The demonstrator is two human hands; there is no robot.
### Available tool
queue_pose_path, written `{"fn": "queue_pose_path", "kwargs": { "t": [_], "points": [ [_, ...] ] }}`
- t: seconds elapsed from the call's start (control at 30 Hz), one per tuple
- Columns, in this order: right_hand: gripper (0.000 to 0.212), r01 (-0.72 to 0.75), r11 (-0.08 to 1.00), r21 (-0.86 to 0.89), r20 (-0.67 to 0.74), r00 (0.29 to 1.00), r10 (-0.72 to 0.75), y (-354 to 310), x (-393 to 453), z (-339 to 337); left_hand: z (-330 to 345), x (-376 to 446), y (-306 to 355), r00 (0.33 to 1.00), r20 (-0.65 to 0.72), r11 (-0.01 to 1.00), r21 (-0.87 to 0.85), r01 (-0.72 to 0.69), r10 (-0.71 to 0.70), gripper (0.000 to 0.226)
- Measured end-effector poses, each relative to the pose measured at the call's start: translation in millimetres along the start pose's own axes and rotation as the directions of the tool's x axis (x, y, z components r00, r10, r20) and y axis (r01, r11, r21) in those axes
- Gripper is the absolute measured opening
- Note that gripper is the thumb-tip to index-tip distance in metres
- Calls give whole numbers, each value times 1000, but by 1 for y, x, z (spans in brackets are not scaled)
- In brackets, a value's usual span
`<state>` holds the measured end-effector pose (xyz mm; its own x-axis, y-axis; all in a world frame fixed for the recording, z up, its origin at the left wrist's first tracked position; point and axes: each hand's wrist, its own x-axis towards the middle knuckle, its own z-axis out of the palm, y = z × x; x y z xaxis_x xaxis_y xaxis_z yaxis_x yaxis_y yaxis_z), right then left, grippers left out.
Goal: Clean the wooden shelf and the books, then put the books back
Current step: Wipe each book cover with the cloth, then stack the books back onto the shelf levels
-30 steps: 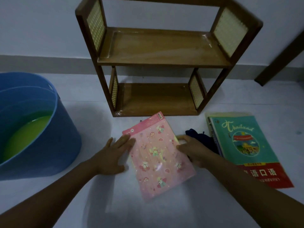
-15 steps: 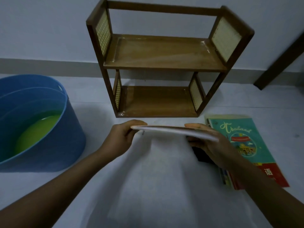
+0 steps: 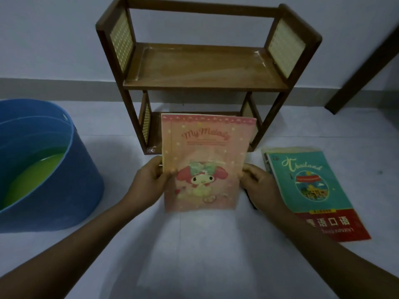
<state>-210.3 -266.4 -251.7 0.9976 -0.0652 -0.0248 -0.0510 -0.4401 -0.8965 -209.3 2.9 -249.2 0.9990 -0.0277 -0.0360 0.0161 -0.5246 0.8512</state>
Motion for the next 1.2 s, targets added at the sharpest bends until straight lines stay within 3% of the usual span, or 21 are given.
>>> {"fn": "queue_pose_path", "kwargs": {
  "t": [0.1,0.2,0.33,0.4,0.47,0.53,0.57,0.63,0.7,0.83,0.9,0.97,1.07,1.2],
  "points": [
    [22,-136,989,-57,59,988,140,16,1,13,13,-1,-11,983,40,979,102,174,-179,27],
    [31,-262,958,-115,188,941,280,29,-1,32,28,-2,-39,949,110,919,304,251,-295,21],
    [34,-205,938,-279,311,905,290,38,-9,53,34,-3,-74,930,147,868,432,246,-337,16],
    [42,-168,920,-355,371,878,303,41,-12,54,34,-7,-74,932,134,827,516,225,-338,29],
    [53,-136,908,-396,391,870,300,38,-13,47,37,-13,-66,948,93,791,580,197,-304,59],
    [54,-111,917,-383,347,903,255,29,-6,26,44,-15,-49,975,98,779,620,96,-198,85],
    [53,-97,917,-387,290,931,220,27,0,11,50,-14,-35,981,135,776,631,25,-142,87],
    [49,-73,894,-442,127,981,143,26,14,-29,75,-7,-5,980,199,826,556,-88,-30,70],
    [47,-152,862,-484,-41,988,151,35,28,-73,108,5,29,962,264,892,415,-178,69,50],
    [58,-415,738,-533,-279,909,310,69,35,-150,192,31,92,872,465,947,182,-263,153,15],
    [61,-487,664,-568,-348,873,343,85,31,-173,232,42,107,855,512,971,152,-186,84,20],
    [63,-567,628,-534,-402,823,402,105,26,-190,265,52,114,859,506,982,185,-24,-75,41],
    [57,-632,663,-401,-320,775,546,135,20,-197,292,65,113,846,447,950,238,202,-292,54],
    [57,-590,711,-382,-272,807,523,157,17,-195,295,71,114,835,397,908,-12,420,-381,45]
  ]
}}
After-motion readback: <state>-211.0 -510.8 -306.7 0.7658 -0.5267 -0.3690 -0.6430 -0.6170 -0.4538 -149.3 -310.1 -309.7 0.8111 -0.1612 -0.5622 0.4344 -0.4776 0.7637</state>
